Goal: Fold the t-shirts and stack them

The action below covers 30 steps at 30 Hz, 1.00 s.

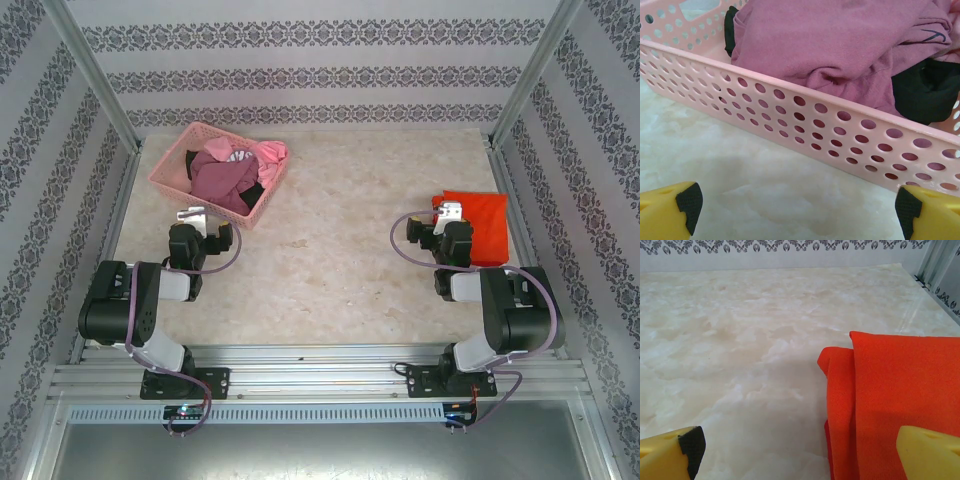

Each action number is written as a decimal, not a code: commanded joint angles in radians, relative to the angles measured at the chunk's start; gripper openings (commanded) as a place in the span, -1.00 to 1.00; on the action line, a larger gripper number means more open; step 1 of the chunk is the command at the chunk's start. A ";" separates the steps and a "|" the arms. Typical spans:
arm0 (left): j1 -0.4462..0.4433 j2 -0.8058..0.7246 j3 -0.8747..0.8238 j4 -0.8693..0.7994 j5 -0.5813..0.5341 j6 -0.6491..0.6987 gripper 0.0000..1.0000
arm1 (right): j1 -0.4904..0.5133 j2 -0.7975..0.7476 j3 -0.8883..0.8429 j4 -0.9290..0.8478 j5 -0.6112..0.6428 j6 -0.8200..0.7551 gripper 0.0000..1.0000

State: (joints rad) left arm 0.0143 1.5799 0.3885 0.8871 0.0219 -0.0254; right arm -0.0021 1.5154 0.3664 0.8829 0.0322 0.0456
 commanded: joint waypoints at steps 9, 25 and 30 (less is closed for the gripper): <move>-0.001 0.004 0.003 0.038 0.010 0.021 1.00 | 0.013 -0.004 0.019 0.011 -0.006 -0.015 0.96; -0.001 0.003 -0.007 0.055 -0.020 0.007 1.00 | 0.013 -0.003 0.020 0.011 -0.005 -0.015 0.96; 0.000 -0.009 -0.040 0.114 -0.065 -0.008 1.00 | 0.013 -0.005 0.017 0.014 -0.005 -0.015 0.96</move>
State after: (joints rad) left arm 0.0143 1.5799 0.3843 0.9047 0.0029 -0.0261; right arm -0.0021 1.5154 0.3664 0.8829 0.0319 0.0456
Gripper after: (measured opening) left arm 0.998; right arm 0.982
